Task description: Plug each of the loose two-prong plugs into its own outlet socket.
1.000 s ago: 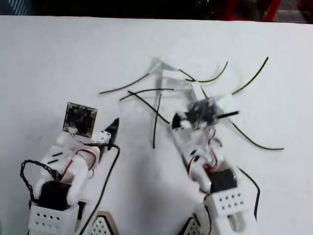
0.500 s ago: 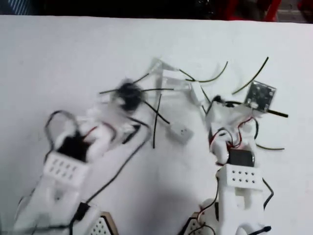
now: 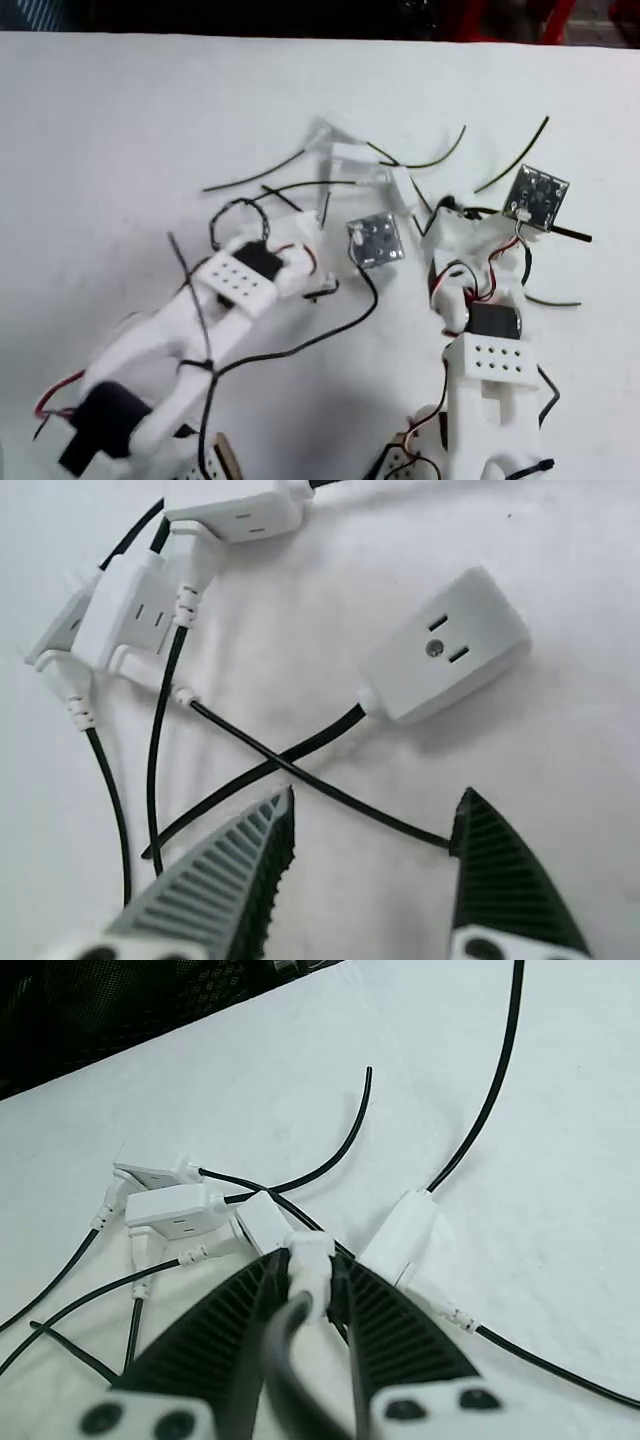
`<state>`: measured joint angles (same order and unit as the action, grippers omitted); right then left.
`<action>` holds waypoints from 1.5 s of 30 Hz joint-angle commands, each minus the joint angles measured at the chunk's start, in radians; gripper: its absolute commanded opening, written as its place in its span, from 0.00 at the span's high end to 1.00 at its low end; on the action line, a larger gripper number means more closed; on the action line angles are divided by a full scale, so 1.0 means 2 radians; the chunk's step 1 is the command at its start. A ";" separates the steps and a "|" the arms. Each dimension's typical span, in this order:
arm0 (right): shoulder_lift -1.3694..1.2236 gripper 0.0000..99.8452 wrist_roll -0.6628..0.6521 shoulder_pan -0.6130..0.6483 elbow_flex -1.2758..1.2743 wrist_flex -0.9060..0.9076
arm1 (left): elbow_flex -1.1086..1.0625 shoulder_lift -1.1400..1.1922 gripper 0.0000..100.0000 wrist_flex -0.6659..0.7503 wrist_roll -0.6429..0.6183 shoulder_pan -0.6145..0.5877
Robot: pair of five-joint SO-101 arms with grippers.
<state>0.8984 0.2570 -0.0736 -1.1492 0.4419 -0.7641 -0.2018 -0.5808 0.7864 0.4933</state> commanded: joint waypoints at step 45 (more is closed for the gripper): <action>0.000 0.98 -0.001 -0.003 0.028 -0.009 | 0.177 0.157 0.84 0.091 -0.175 0.026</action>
<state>0.8984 0.2570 -0.0752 -1.1492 0.4419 -0.4496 0.1189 -0.4672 0.4841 0.5132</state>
